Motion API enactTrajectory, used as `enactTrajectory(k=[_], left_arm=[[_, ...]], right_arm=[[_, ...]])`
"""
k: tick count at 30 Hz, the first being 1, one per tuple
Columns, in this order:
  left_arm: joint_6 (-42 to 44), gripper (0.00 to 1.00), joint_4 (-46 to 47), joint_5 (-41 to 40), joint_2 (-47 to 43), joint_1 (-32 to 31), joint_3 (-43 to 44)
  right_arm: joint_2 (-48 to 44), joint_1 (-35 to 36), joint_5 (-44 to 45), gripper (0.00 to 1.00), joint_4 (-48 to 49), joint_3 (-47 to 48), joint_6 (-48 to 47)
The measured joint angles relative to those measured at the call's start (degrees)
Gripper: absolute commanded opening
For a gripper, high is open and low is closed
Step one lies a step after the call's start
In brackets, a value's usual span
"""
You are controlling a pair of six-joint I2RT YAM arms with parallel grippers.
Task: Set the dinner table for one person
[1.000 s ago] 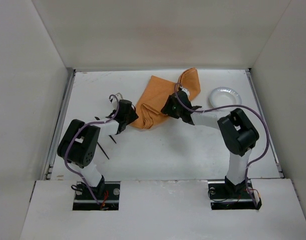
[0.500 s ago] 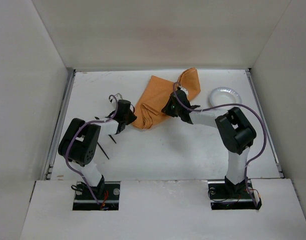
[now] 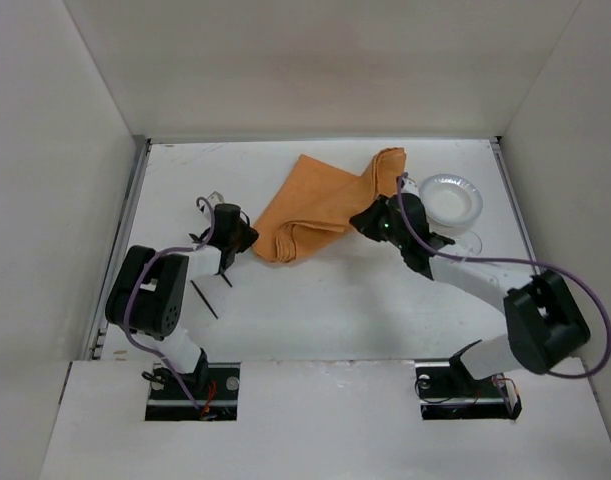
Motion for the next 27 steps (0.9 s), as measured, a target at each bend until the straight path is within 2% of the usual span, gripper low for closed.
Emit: enactTrajectory(k=[6, 15, 21, 27], left_arm=[[-1.8, 0.05, 1.1, 0.4, -4.5, 1.3, -4.0], [-4.1, 0.05, 0.7, -1.6, -17.7, 4.2, -12.9], [-4.7, 0.05, -2.8, -2.3, -29.6, 4.0, -18.4], [-4.7, 0.06, -7.3, -2.6, -38.5, 3.1, -22.3]], right_arm=[[-14.9, -2.8, 0.0, 0.13, -1.4, -13.4, 0.0], [-30.7, -4.2, 0.4, 0.13, -14.0, -24.6, 1.5], [-31.8, -9.4, 0.5, 0.13, -17.4, -25.1, 2.1], [-24.1, -9.9, 0.3, 0.13, -16.9, -24.2, 2.2]])
